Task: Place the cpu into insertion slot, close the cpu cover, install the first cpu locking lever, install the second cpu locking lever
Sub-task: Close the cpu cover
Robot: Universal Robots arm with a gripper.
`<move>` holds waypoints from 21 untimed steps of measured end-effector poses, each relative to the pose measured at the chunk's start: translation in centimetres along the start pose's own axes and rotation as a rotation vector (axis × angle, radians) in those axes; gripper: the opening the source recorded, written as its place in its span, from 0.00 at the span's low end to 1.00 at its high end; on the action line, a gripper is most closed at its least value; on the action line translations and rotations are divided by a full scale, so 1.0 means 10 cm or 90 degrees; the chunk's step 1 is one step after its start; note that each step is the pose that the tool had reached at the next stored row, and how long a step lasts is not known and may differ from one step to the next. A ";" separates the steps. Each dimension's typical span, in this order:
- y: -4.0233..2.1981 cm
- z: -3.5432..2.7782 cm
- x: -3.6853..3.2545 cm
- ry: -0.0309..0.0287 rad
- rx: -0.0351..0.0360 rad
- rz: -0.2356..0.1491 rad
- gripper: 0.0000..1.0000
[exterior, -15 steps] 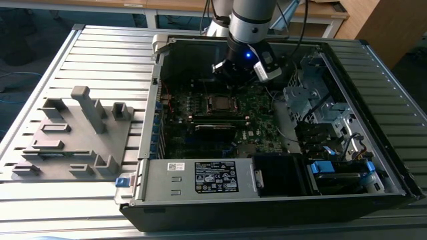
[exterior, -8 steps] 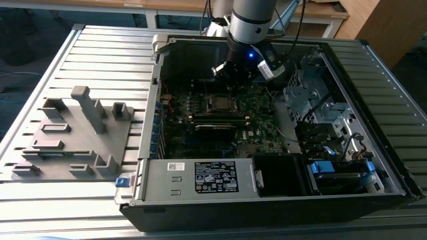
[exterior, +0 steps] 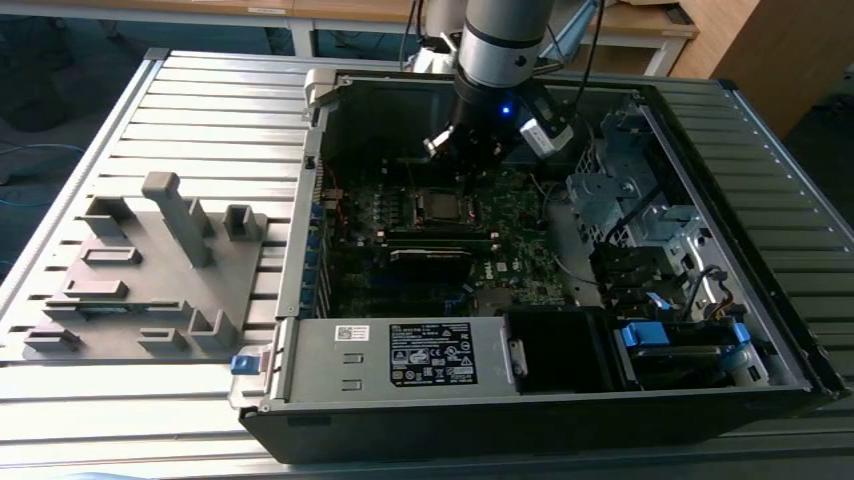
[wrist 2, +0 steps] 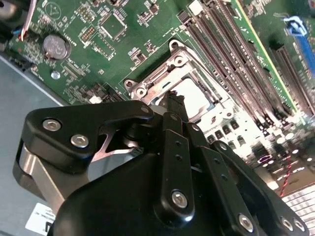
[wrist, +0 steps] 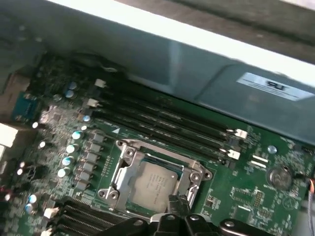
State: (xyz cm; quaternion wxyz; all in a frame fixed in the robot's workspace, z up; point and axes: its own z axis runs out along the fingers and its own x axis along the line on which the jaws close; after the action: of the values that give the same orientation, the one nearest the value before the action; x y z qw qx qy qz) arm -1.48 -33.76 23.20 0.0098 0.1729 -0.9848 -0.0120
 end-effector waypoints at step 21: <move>0.000 0.006 0.000 -0.0028 -0.0016 0.105 0.11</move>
State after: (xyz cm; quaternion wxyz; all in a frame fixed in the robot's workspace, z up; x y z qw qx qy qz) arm -1.48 -33.76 23.14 0.0088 0.0915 -0.9957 -0.0127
